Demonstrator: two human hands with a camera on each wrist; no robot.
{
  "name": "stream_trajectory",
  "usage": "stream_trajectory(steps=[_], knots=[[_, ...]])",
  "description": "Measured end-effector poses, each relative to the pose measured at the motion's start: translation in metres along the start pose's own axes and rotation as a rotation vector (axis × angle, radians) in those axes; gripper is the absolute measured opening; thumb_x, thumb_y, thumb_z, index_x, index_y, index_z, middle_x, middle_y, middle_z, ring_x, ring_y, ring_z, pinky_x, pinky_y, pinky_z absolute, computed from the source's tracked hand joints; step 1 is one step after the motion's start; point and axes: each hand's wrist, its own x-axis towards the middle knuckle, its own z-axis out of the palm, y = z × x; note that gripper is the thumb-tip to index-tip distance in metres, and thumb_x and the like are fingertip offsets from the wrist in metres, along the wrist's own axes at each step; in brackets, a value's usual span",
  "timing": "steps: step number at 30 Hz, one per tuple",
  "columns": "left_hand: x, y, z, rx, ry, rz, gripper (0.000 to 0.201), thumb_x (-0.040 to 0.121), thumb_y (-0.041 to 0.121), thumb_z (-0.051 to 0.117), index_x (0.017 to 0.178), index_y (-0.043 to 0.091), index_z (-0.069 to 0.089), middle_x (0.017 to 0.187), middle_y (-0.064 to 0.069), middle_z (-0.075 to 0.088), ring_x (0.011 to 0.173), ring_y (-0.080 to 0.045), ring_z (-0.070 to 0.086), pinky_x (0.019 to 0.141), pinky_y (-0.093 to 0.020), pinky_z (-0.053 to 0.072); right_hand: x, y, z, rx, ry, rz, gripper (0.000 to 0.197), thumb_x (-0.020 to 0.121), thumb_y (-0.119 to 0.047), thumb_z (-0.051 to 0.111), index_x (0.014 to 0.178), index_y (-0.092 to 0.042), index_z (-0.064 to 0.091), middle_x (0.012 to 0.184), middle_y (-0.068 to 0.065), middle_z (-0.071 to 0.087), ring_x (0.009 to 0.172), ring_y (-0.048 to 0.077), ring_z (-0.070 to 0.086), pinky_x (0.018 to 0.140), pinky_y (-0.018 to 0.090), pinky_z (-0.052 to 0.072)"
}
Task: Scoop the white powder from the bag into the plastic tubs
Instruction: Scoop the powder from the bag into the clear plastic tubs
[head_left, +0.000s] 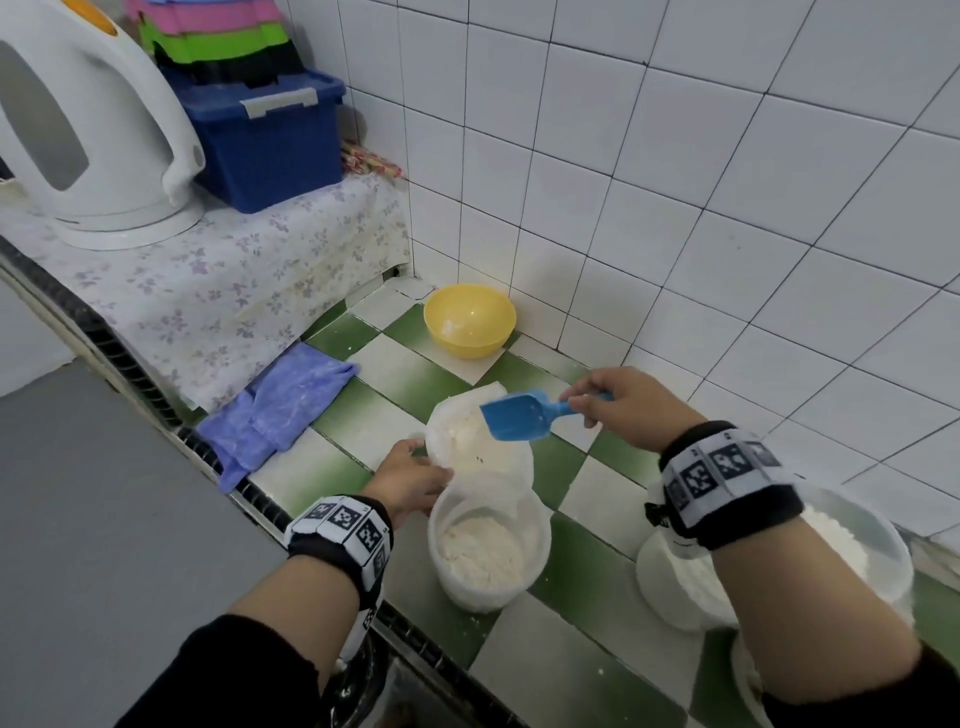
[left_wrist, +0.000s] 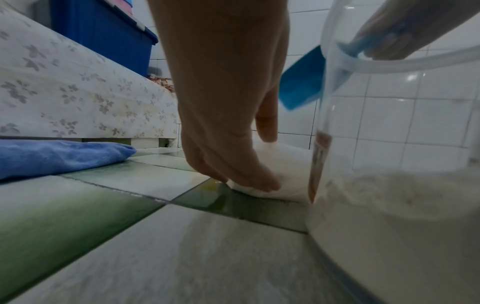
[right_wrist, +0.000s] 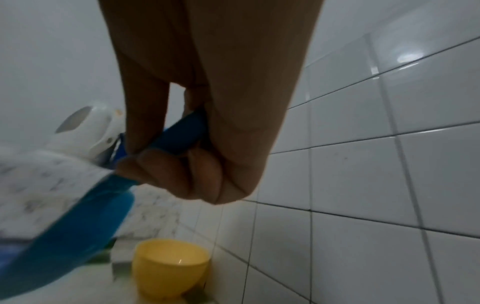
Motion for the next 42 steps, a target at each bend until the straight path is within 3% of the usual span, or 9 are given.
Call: stream_trajectory(steps=[2, 6, 10, 19, 23, 28, 33, 38, 42], knots=[[0.006, 0.001, -0.001, -0.014, 0.002, 0.004, 0.072, 0.085, -0.014, 0.061, 0.146, 0.006, 0.029, 0.100, -0.007, 0.057, 0.077, -0.021, 0.062, 0.049, -0.025, 0.056, 0.011, -0.006, 0.015, -0.095, 0.021, 0.009, 0.017, 0.095, -0.022, 0.050, 0.100, -0.018, 0.065, 0.080, -0.005, 0.059, 0.071, 0.009, 0.053, 0.062, 0.021, 0.040], [0.012, 0.003, -0.003, -0.037, 0.011, -0.004, 0.070, 0.084, -0.019, 0.056, 0.143, 0.008, 0.030, 0.108, -0.010, 0.059, 0.089, -0.030, 0.061, 0.050, -0.029, 0.055, 0.032, -0.018, 0.042, -0.385, -0.054, -0.056, 0.025, 0.097, -0.013, 0.044, 0.111, -0.011, 0.064, 0.105, 0.006, 0.063, 0.096, 0.021, 0.059, 0.083, 0.029, 0.048], [0.017, 0.007, -0.006, -0.096, 0.003, -0.019, 0.070, 0.086, -0.019, 0.054, 0.145, 0.013, 0.030, 0.116, -0.010, 0.056, 0.101, -0.032, 0.059, 0.053, -0.034, 0.059, 0.048, -0.020, 0.056, -0.557, -0.080, -0.039, 0.021, 0.095, -0.012, 0.044, 0.110, -0.011, 0.059, 0.108, 0.008, 0.062, 0.097, 0.023, 0.060, 0.087, 0.034, 0.051], [0.035, 0.029, -0.022, -0.108, 0.134, 0.156, 0.056, 0.093, 0.000, 0.058, 0.143, 0.017, 0.037, 0.135, -0.009, 0.045, 0.112, -0.022, 0.053, 0.077, -0.030, 0.052, 0.044, -0.016, 0.060, -0.392, -0.268, 0.108, 0.027, 0.097, -0.020, 0.047, 0.105, -0.001, 0.064, 0.102, 0.010, 0.066, 0.084, 0.020, 0.060, 0.067, 0.022, 0.045], [0.032, 0.027, -0.029, 0.037, 0.114, 0.136, 0.076, 0.087, 0.018, 0.073, 0.148, 0.017, 0.029, 0.143, -0.009, 0.044, 0.122, -0.023, 0.053, 0.102, -0.042, 0.047, 0.041, -0.016, 0.070, -0.263, -0.267, 0.165, 0.024, 0.096, -0.021, 0.050, 0.101, -0.002, 0.063, 0.093, 0.010, 0.065, 0.071, 0.014, 0.052, 0.053, 0.014, 0.035], [0.014, 0.022, -0.036, 0.343, 0.032, -0.098, 0.095, 0.077, 0.040, 0.080, 0.149, 0.023, 0.020, 0.124, -0.008, 0.057, 0.099, -0.026, 0.064, 0.072, -0.040, 0.058, 0.047, -0.025, 0.059, -0.372, -0.157, 0.112, 0.022, 0.098, -0.017, 0.044, 0.102, -0.005, 0.062, 0.098, 0.006, 0.063, 0.083, 0.018, 0.056, 0.060, 0.018, 0.041], [0.010, 0.016, -0.029, 0.257, 0.048, -0.221, 0.081, 0.085, 0.022, 0.075, 0.145, 0.014, 0.022, 0.120, -0.015, 0.050, 0.097, -0.035, 0.066, 0.075, -0.053, 0.059, 0.058, -0.036, 0.059, -0.598, -0.198, 0.051, 0.023, 0.095, -0.012, 0.044, 0.112, -0.008, 0.059, 0.110, 0.009, 0.064, 0.100, 0.024, 0.060, 0.088, 0.032, 0.050], [0.028, 0.005, -0.028, 0.231, 0.194, -0.090, 0.072, 0.084, 0.005, 0.070, 0.143, 0.004, 0.029, 0.131, -0.019, 0.050, 0.113, -0.038, 0.059, 0.087, -0.052, 0.056, 0.070, -0.025, 0.052, -0.422, -0.255, 0.119, 0.022, 0.097, -0.017, 0.046, 0.110, -0.008, 0.062, 0.114, 0.007, 0.063, 0.102, 0.022, 0.059, 0.085, 0.029, 0.045], [0.033, 0.002, -0.035, 0.299, 0.189, 0.074, 0.070, 0.084, 0.002, 0.064, 0.143, 0.022, 0.033, 0.105, -0.009, 0.065, 0.099, -0.029, 0.062, 0.076, -0.032, 0.053, 0.078, -0.014, 0.051, -0.289, -0.279, 0.183, 0.021, 0.096, -0.020, 0.049, 0.109, -0.008, 0.062, 0.081, 0.000, 0.063, 0.062, 0.008, 0.050, 0.056, 0.019, 0.039]])
